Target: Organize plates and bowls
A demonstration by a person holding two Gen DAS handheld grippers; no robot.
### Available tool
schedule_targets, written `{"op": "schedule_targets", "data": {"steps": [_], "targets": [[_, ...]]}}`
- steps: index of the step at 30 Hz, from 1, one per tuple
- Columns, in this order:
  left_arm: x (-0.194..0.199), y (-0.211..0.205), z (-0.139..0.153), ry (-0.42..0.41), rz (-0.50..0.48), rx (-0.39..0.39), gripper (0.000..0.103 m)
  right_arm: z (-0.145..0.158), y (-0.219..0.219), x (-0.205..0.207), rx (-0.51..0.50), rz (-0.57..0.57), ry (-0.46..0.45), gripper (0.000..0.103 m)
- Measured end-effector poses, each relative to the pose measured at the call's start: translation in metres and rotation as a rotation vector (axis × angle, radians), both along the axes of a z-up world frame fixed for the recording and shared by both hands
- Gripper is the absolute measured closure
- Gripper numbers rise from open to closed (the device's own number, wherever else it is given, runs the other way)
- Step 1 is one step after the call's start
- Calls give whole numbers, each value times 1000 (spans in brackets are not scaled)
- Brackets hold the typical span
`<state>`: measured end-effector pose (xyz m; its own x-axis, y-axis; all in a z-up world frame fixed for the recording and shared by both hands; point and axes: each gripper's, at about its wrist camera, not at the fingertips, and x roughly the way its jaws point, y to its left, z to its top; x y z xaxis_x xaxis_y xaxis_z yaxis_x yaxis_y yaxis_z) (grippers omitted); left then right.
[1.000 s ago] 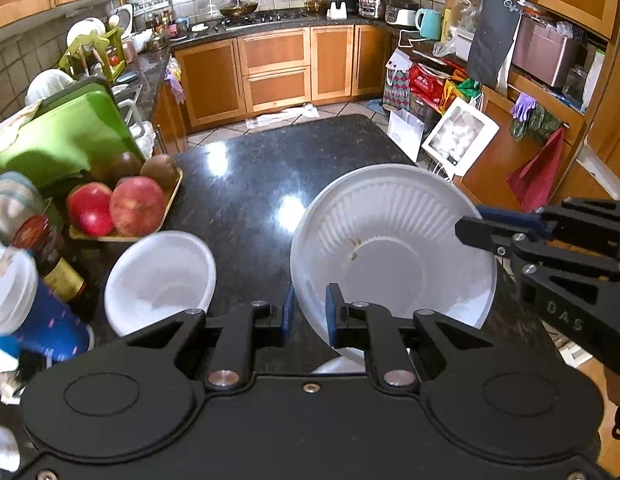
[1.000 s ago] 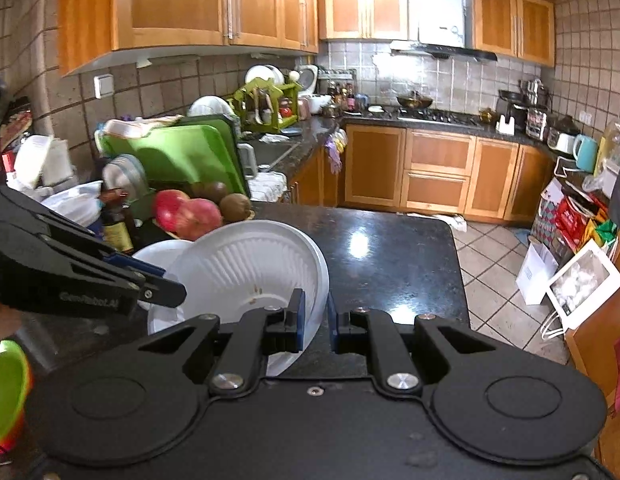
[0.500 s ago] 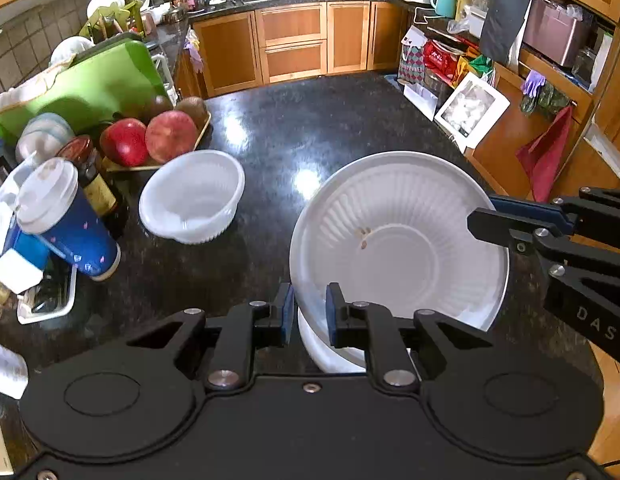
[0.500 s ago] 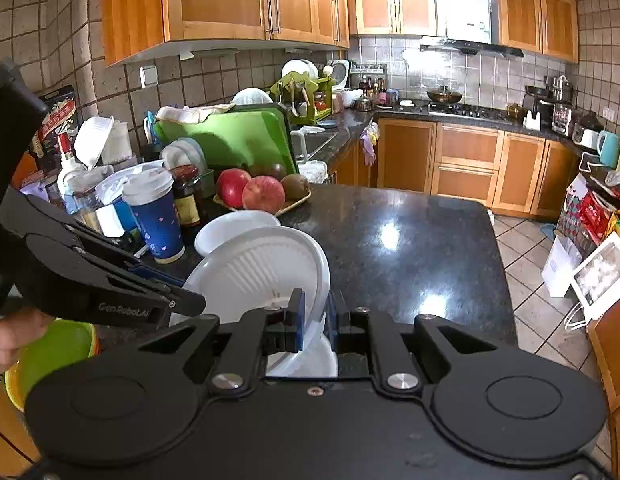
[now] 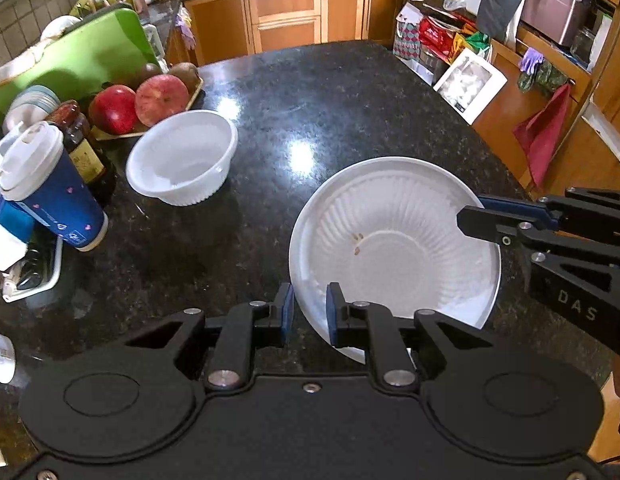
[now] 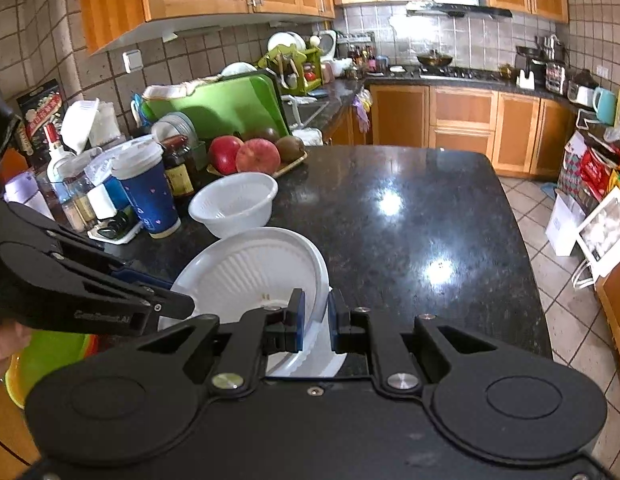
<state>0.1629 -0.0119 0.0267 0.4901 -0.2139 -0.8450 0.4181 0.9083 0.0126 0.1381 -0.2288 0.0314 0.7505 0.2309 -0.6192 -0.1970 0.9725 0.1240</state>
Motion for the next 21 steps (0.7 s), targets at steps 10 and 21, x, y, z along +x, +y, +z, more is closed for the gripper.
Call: {"op": "schedule_targets", "data": {"steps": [10,21], "targets": [[11,-5,-16,46,-20,2,80,-21,-2,17,-3,-25,62,89],[13,-5,-24,46,-25,2,79,-33,-1,24,-25,-25,81,89]]}}
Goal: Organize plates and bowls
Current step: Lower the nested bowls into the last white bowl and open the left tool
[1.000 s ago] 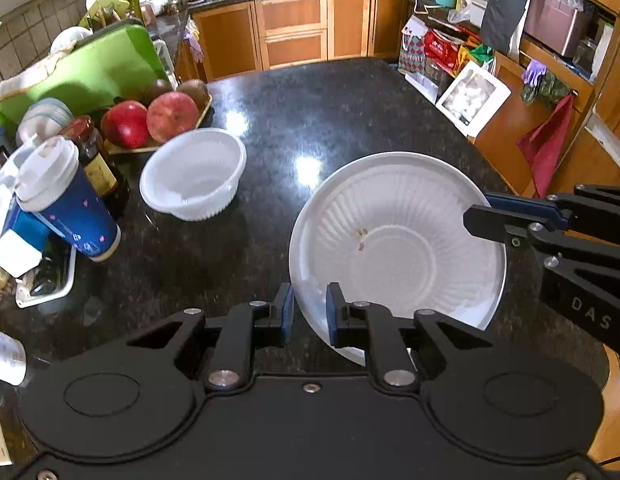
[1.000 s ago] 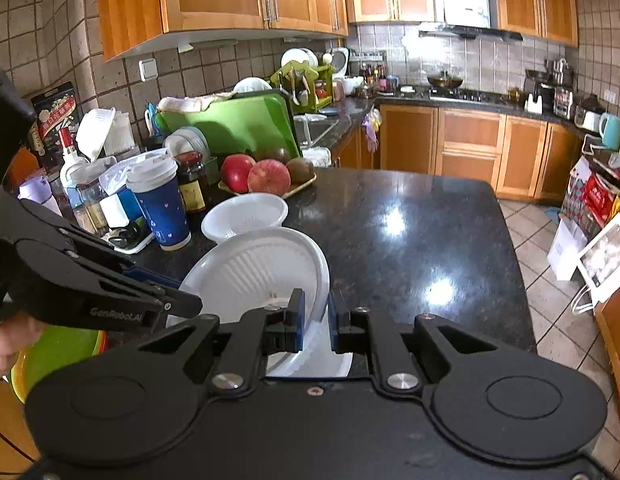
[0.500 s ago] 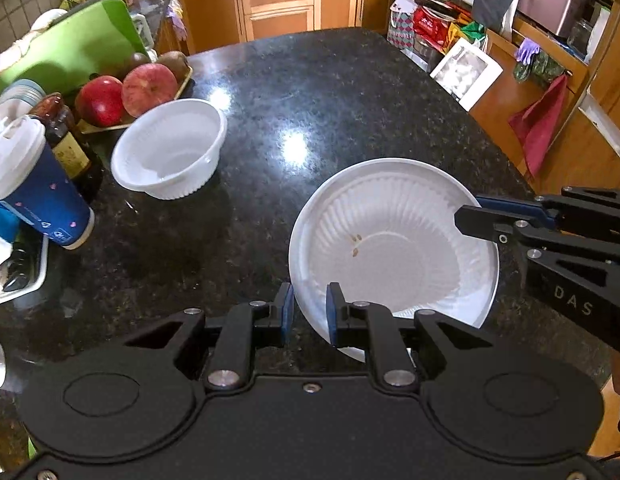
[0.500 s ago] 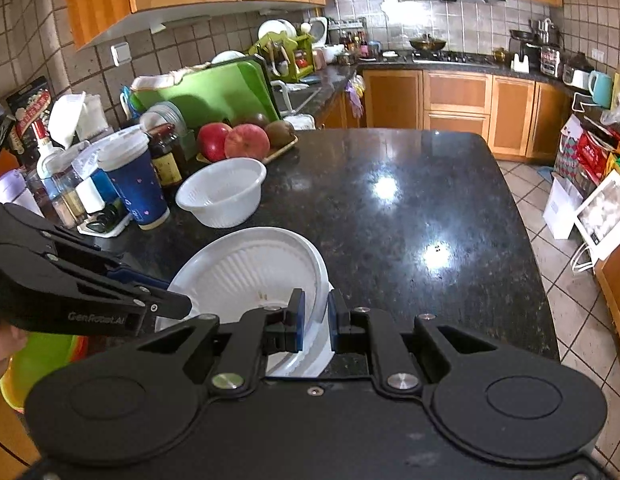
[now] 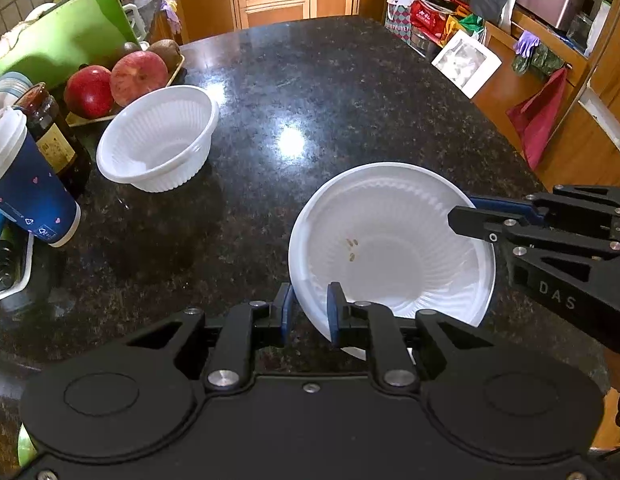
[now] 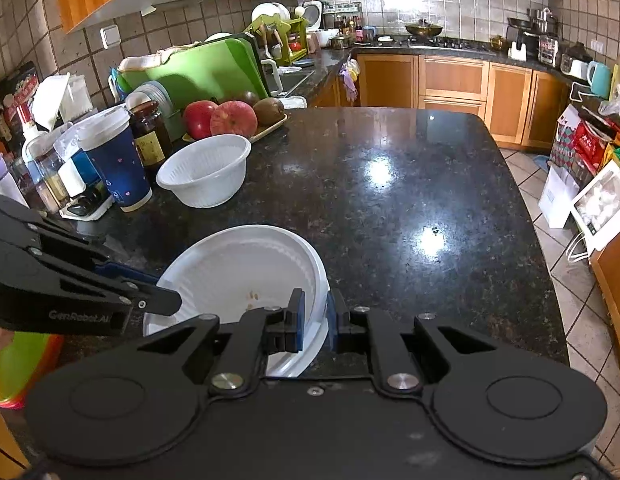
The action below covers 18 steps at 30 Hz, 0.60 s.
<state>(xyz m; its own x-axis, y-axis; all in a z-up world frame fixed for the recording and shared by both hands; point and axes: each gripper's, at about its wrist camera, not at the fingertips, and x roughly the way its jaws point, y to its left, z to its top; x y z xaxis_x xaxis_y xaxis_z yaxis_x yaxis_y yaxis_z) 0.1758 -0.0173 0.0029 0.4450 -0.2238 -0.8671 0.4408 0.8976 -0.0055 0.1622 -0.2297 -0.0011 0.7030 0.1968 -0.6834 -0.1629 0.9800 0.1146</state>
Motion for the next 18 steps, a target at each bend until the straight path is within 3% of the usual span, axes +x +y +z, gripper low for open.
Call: {"op": "schedule_targets", "data": {"steps": [18], "targets": [[-4,1,2,-33,20,-15,78,2,2,-6,-31,-7,-67,86]]}}
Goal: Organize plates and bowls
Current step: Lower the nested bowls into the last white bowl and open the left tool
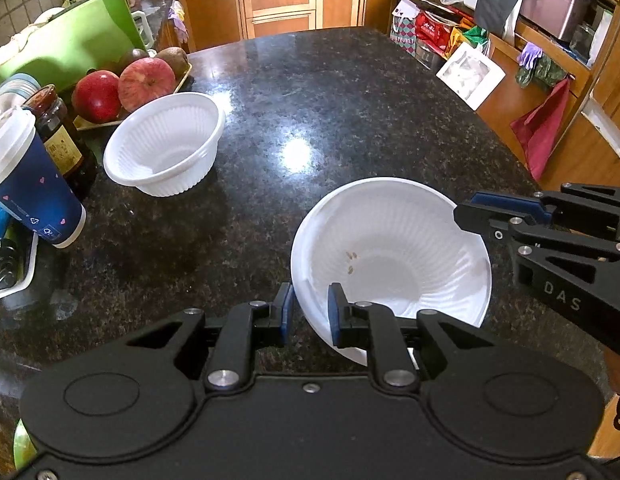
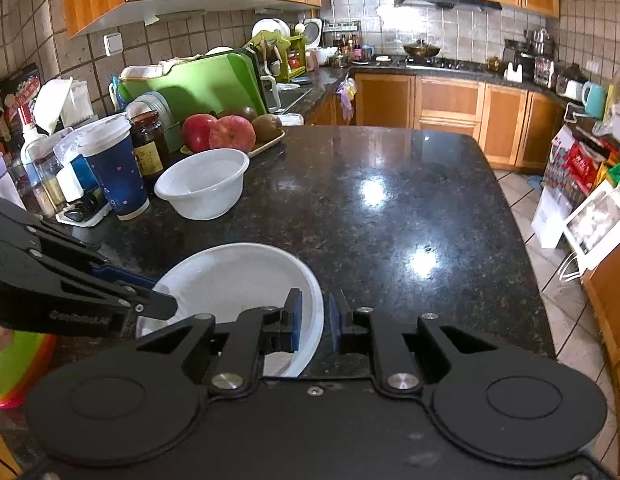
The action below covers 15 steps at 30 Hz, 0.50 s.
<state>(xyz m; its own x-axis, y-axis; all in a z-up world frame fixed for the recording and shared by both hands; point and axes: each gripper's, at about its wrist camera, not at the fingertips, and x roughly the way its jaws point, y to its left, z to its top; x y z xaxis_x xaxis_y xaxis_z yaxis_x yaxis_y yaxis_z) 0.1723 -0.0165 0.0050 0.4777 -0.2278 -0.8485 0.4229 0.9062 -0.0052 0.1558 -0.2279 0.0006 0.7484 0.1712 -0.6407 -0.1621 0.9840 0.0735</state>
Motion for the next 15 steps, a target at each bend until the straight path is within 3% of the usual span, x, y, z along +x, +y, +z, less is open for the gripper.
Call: {"op": "schedule_targets", "data": {"steps": [3,15], "targets": [[-2,0,2,-7,2,-3,72,-2,-2,1,6,-5,10,86],[-9,11,18,-65,44,-31,72,10,0,-3,11,3,-29,86]]}}
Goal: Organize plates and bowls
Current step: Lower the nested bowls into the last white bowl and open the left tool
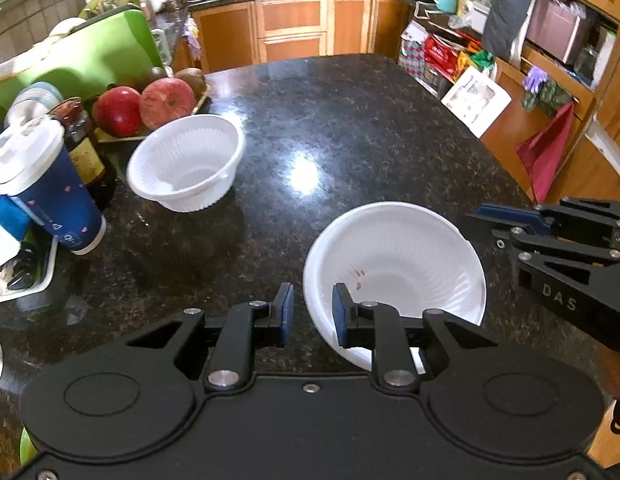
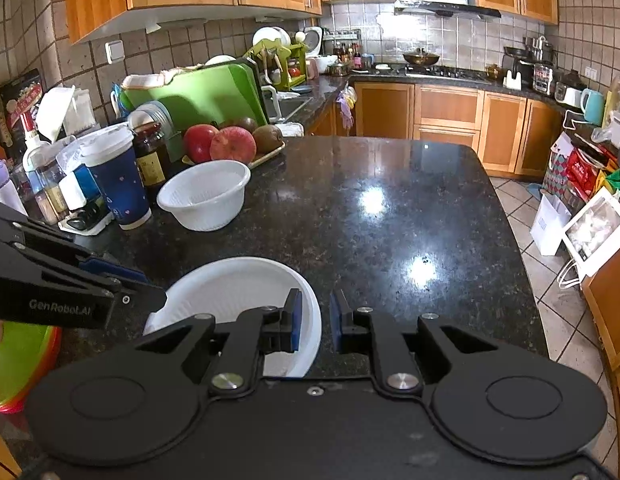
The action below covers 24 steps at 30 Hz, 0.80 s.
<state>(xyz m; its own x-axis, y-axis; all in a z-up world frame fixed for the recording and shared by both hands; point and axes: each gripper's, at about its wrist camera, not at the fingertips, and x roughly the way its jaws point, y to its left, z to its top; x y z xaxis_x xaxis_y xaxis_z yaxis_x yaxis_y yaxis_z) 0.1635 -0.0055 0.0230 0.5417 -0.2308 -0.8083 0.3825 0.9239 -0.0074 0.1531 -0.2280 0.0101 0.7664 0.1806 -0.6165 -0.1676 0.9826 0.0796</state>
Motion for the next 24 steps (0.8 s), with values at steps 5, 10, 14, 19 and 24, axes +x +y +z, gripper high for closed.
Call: {"op": "schedule_targets", "data": {"steps": [5,10,14,19,24], "targets": [[-7,12,11,-43,47,-9,72,11,1,-7,27,27,-35,74],[-15,27,24,-95,107,-16,71,30,6,-19,59,59,-114,60],[-21,40,33,-138,168,-18,71,47,14,-28,75,94,-198,55],[-24,59,51,-208,244,-27,67,73,27,-36,49,127,-297,45],[-24,73,69,-281,318,-48,54,100,39,-32,53,189,-305,42]]}}
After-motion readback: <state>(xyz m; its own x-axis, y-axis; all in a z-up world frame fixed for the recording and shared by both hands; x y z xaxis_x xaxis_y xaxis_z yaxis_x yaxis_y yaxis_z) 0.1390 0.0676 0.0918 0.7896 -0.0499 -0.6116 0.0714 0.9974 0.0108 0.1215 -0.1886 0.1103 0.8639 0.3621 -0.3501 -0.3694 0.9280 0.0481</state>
